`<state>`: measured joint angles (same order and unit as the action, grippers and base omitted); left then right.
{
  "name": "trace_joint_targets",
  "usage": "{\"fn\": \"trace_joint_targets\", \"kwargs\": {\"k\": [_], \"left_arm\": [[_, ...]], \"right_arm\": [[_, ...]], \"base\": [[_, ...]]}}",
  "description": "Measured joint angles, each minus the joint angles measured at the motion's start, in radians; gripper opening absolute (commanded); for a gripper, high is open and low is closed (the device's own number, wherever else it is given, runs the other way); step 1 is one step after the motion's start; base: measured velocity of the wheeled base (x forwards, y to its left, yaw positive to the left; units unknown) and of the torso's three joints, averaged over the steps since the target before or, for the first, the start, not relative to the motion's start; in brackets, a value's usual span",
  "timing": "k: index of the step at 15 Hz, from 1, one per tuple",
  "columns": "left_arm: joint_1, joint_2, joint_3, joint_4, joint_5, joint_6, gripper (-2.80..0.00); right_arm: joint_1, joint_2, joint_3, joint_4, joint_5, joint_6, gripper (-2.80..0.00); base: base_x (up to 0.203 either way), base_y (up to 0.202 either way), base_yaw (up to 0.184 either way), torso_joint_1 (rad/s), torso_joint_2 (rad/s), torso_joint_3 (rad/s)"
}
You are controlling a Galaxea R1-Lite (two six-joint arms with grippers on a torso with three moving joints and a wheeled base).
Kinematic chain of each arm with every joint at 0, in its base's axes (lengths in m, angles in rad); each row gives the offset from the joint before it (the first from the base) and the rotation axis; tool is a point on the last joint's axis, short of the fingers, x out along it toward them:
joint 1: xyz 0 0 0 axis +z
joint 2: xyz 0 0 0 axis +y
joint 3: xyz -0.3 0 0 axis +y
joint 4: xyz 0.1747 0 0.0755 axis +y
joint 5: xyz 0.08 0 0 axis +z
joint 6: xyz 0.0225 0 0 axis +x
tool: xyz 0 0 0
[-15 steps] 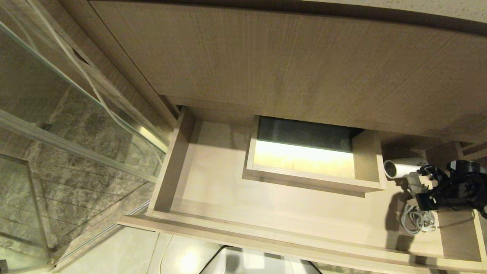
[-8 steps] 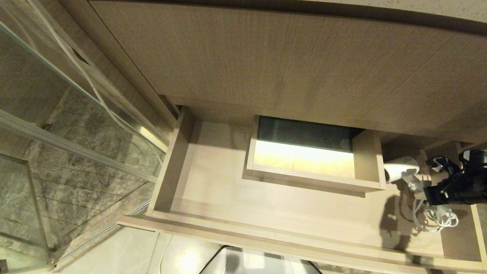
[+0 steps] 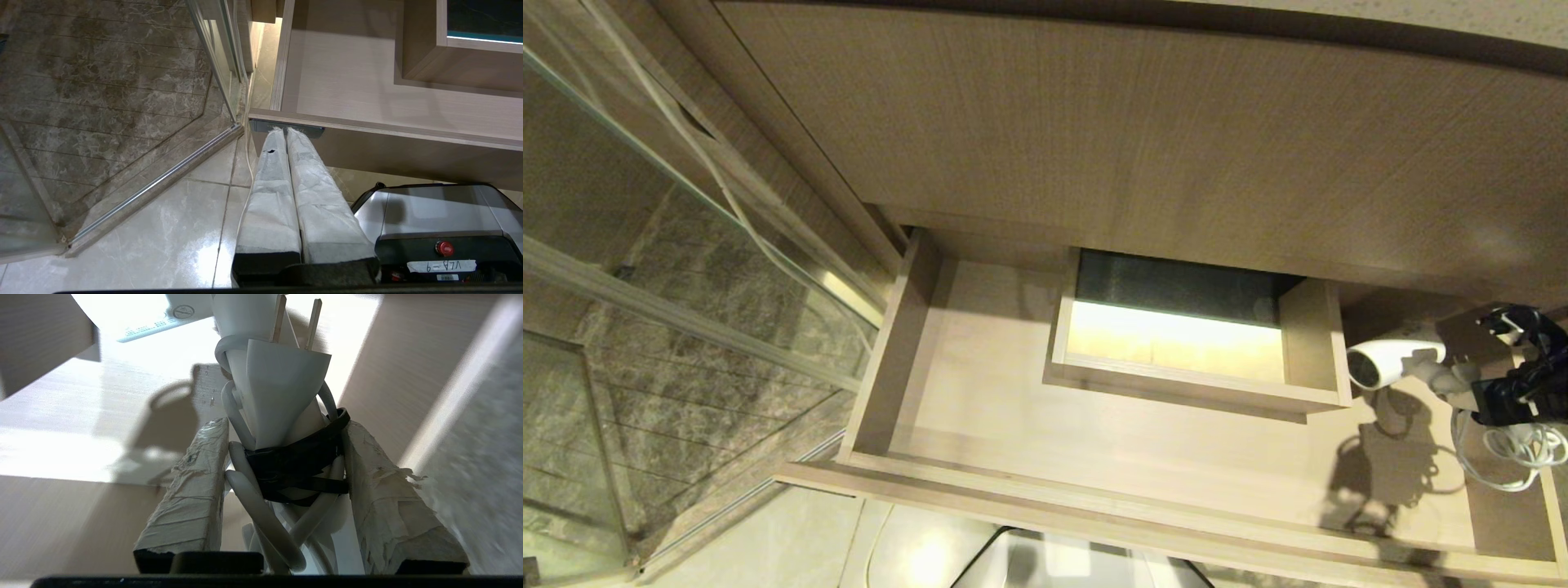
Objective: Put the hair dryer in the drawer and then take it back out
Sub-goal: Take the hairdryer out
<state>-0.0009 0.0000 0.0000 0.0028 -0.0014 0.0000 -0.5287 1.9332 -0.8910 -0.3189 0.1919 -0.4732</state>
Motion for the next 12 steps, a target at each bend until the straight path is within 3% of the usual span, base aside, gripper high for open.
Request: {"fn": "trace_joint_targets", "kwargs": {"k": [12], "left_arm": [[0.000, 0.000, 0.000, 0.000, 0.000, 0.000, -2.80]], "right_arm": [[-0.018, -0.312, 0.122, 0.075, -0.004, -0.028, -2.80]], "base": [[0.000, 0.000, 0.000, 0.000, 0.00, 0.000]]}}
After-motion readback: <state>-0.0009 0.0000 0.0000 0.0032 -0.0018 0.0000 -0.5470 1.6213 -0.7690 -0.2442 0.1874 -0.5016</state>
